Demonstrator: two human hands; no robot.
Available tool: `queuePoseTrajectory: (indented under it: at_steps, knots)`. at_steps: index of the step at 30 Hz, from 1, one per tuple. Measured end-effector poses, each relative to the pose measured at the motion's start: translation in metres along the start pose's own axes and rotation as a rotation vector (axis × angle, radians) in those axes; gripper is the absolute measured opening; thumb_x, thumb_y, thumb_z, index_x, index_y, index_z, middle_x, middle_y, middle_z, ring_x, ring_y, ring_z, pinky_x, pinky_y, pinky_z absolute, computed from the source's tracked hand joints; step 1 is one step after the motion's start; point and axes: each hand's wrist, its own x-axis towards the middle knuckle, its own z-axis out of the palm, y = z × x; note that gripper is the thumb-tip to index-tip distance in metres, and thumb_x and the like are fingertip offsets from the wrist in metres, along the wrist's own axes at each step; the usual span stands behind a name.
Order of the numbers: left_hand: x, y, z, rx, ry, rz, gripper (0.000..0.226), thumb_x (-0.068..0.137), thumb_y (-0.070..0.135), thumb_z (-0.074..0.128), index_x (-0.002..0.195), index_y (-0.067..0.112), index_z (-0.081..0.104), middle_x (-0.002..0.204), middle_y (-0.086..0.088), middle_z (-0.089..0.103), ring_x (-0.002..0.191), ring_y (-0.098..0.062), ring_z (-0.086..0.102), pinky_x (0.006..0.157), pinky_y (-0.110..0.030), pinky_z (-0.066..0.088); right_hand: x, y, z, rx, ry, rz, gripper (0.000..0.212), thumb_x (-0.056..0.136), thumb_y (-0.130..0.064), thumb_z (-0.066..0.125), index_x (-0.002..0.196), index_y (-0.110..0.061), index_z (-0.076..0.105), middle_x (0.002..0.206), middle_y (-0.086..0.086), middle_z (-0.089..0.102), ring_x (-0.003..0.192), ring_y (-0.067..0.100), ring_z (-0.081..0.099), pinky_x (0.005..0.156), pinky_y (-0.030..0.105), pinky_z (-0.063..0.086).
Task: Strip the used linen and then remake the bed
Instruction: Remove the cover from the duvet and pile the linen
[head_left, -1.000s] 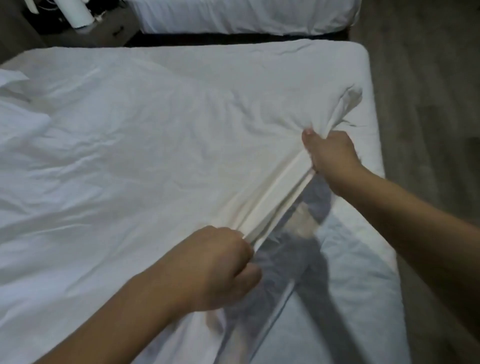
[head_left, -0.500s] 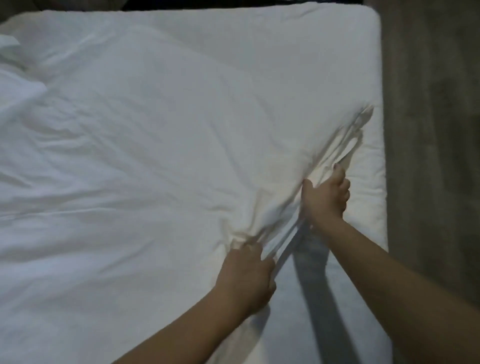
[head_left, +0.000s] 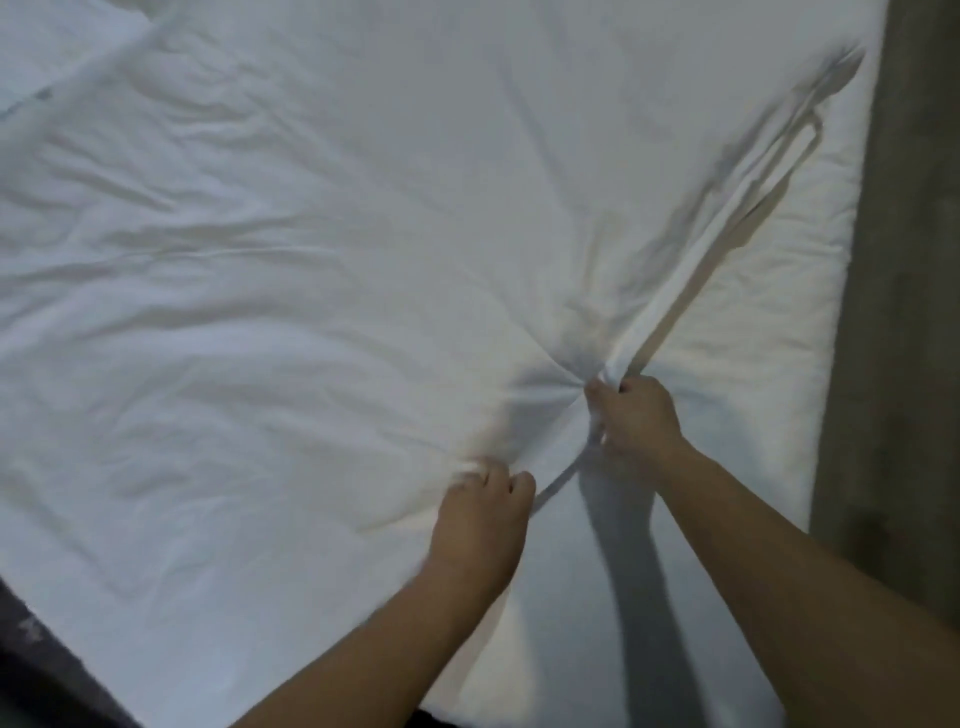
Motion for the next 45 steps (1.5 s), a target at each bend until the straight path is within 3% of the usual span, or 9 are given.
queuePoseTrajectory:
  at_steps: [5, 14, 19, 24, 30, 35, 38, 42, 45]
  knots:
    - [-0.070, -0.032, 0.033, 0.109, 0.050, -0.081, 0.027, 0.074, 0.017, 0.062, 0.098, 0.015, 0.053, 0.088, -0.013, 0.055, 0.068, -0.029, 0.052, 0.044, -0.030, 0.035, -0.044, 0.018, 0.025, 0.077, 0.076, 0.002, 0.034, 0.091, -0.041, 0.059, 0.091, -0.009, 0.070, 0.085, 0.010, 0.070, 0.080, 0.029, 0.066, 0.077, 0.043, 0.056]
    - [-0.172, -0.115, 0.026, 0.074, -0.015, -0.219, 0.028, 0.055, 0.006, 0.077, 0.077, 0.010, 0.060, 0.072, -0.011, 0.058, 0.056, -0.029, 0.057, 0.041, -0.027, 0.040, -0.169, 0.025, 0.154, 0.105, -0.557, 0.220, 0.045, 0.083, -0.054, 0.068, 0.077, -0.010, 0.063, 0.075, 0.006, 0.063, 0.074, 0.020, 0.058, 0.069, 0.031, 0.047]
    - [-0.196, -0.100, 0.041, -0.329, -0.031, -0.222, 0.010, 0.084, 0.010, 0.058, 0.093, 0.010, 0.054, 0.090, -0.010, 0.055, 0.069, -0.036, 0.059, 0.053, -0.032, 0.032, -0.193, 0.015, 0.186, 0.052, -0.375, 0.139, 0.033, 0.090, -0.031, 0.068, 0.084, 0.000, 0.063, 0.079, 0.018, 0.065, 0.070, 0.026, 0.061, 0.067, 0.038, 0.054]
    - [-0.244, -0.110, 0.059, -0.103, 0.108, -0.120, 0.041, 0.068, 0.025, 0.070, 0.104, 0.016, 0.053, 0.090, -0.006, 0.054, 0.074, -0.028, 0.051, 0.054, -0.036, 0.041, -0.216, 0.050, 0.162, 0.246, -0.232, 0.155, 0.029, 0.095, -0.028, 0.061, 0.106, -0.001, 0.063, 0.083, 0.011, 0.066, 0.070, 0.020, 0.062, 0.067, 0.031, 0.050]
    - [-0.301, -0.182, 0.087, -0.025, -0.114, -0.575, 0.076, 0.080, 0.034, 0.054, 0.145, 0.033, 0.014, 0.146, -0.007, 0.016, 0.133, -0.032, 0.022, 0.089, -0.048, 0.045, -0.245, 0.057, 0.219, 0.342, -0.418, 0.296, 0.042, 0.085, -0.034, 0.073, 0.118, -0.014, 0.058, 0.113, 0.002, 0.064, 0.101, 0.018, 0.061, 0.087, 0.034, 0.053]
    - [-0.302, -0.180, 0.105, -0.245, -0.350, -0.361, 0.077, 0.087, 0.023, 0.056, 0.152, 0.037, 0.016, 0.157, -0.010, -0.003, 0.138, -0.035, 0.016, 0.100, -0.043, 0.045, -0.252, 0.057, 0.254, 0.282, -0.174, 0.333, 0.029, 0.088, -0.016, 0.062, 0.112, -0.008, 0.048, 0.088, 0.003, 0.054, 0.074, 0.014, 0.054, 0.065, 0.024, 0.045]
    - [-0.294, -0.164, 0.085, -0.221, -0.715, -0.093, 0.042, 0.090, 0.012, 0.053, 0.131, 0.021, 0.049, 0.143, -0.011, 0.042, 0.119, -0.030, 0.048, 0.091, -0.040, 0.049, -0.257, 0.074, 0.243, 0.216, 0.007, 0.269, 0.028, 0.087, -0.009, 0.056, 0.114, -0.007, 0.051, 0.095, 0.008, 0.058, 0.082, 0.021, 0.058, 0.077, 0.036, 0.053]
    - [-0.265, -0.197, 0.047, -0.355, 0.112, -0.300, 0.019, 0.082, 0.017, 0.042, 0.093, 0.014, 0.057, 0.093, -0.007, 0.059, 0.088, -0.029, 0.057, 0.066, -0.031, 0.038, -0.257, 0.052, 0.224, 0.032, 0.303, 0.104, 0.059, 0.085, -0.011, 0.060, 0.135, -0.015, 0.029, 0.142, 0.015, 0.027, 0.119, 0.038, 0.044, 0.103, 0.050, 0.040]
    - [-0.230, -0.247, 0.025, -0.352, 0.603, -0.456, 0.043, 0.088, 0.023, 0.046, 0.131, 0.020, 0.052, 0.134, -0.008, 0.048, 0.123, -0.031, 0.045, 0.091, -0.042, 0.043, -0.256, 0.010, 0.237, -0.381, 0.457, -0.402, 0.074, 0.089, -0.033, 0.049, 0.151, -0.020, 0.012, 0.159, 0.014, 0.005, 0.145, 0.035, 0.012, 0.119, 0.048, 0.006]
